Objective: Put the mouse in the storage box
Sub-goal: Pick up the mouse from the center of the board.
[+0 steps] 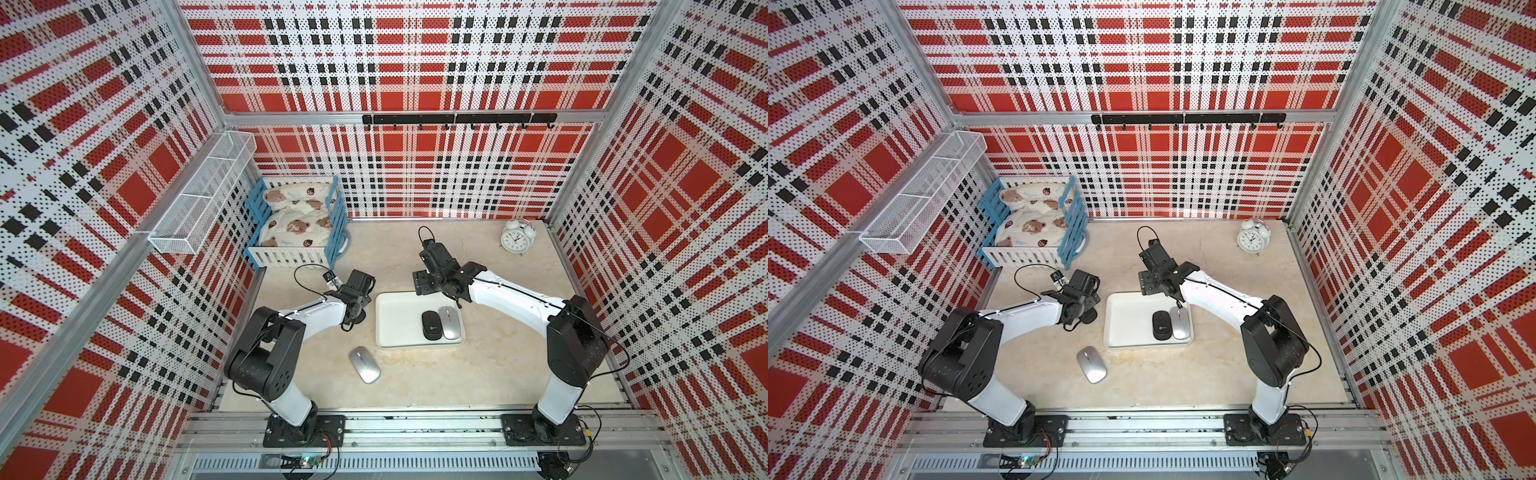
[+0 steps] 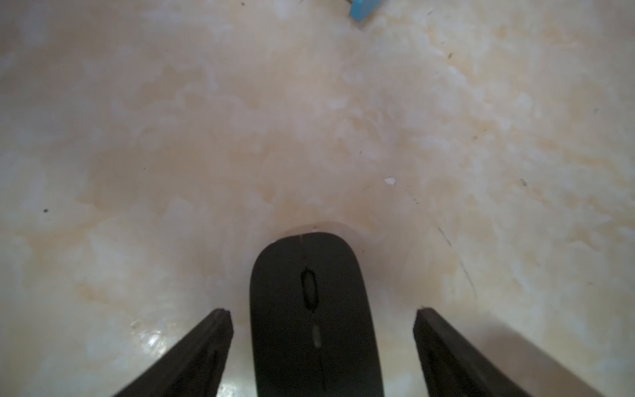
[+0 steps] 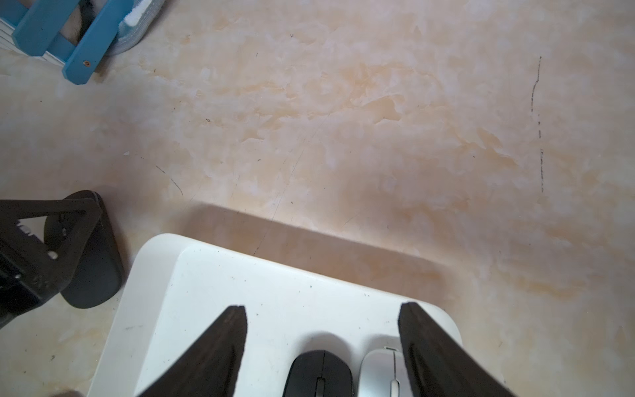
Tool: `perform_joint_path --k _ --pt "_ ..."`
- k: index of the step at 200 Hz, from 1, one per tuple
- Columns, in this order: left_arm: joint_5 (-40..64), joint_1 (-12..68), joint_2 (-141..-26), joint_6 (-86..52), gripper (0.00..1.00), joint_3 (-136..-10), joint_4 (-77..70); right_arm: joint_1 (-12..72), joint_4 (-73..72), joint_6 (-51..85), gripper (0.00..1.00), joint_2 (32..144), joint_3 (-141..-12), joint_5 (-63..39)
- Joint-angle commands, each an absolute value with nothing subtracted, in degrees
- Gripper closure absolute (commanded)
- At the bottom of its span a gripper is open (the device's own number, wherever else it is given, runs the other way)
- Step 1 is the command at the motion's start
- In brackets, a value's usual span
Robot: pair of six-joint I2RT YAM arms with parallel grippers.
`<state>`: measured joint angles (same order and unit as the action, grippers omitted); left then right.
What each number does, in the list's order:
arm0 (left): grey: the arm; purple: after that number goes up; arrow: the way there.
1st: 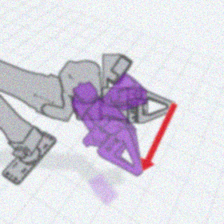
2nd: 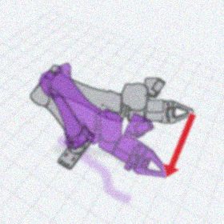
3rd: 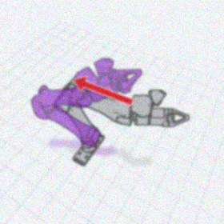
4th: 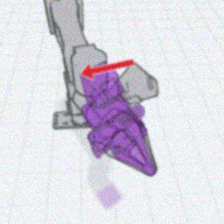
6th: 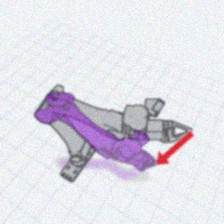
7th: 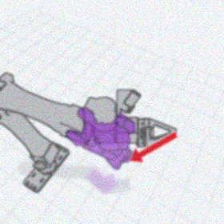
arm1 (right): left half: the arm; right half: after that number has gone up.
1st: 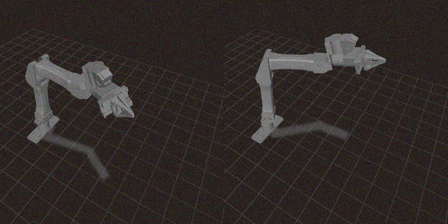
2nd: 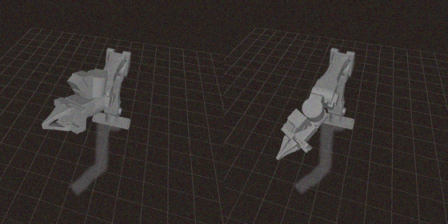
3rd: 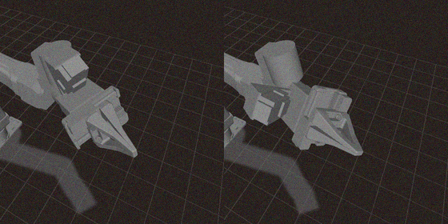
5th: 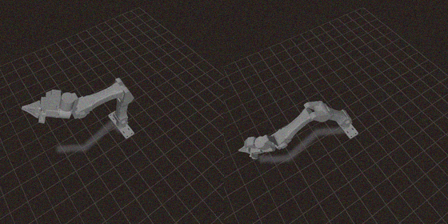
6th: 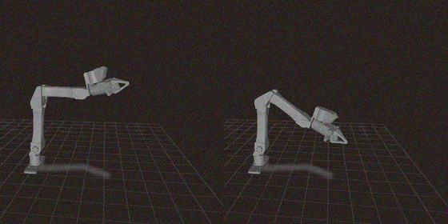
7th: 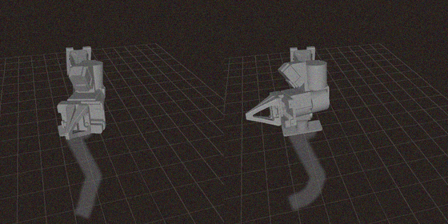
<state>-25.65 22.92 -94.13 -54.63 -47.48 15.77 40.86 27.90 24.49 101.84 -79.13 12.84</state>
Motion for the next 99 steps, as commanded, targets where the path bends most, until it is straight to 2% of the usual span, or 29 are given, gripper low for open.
perform_joint_path --k 1,99 --pt "-24.8 22.4 -96.1 -54.1 0.11 -46.6 14.3 41.2 27.3 23.6 0.23 100.8 -79.5 13.4" --pt "-26.8 23.6 -101.3 -51.3 0.19 -47.1 11.2 41.1 27.5 22.9 0.23 99.1 -77.8 16.1"
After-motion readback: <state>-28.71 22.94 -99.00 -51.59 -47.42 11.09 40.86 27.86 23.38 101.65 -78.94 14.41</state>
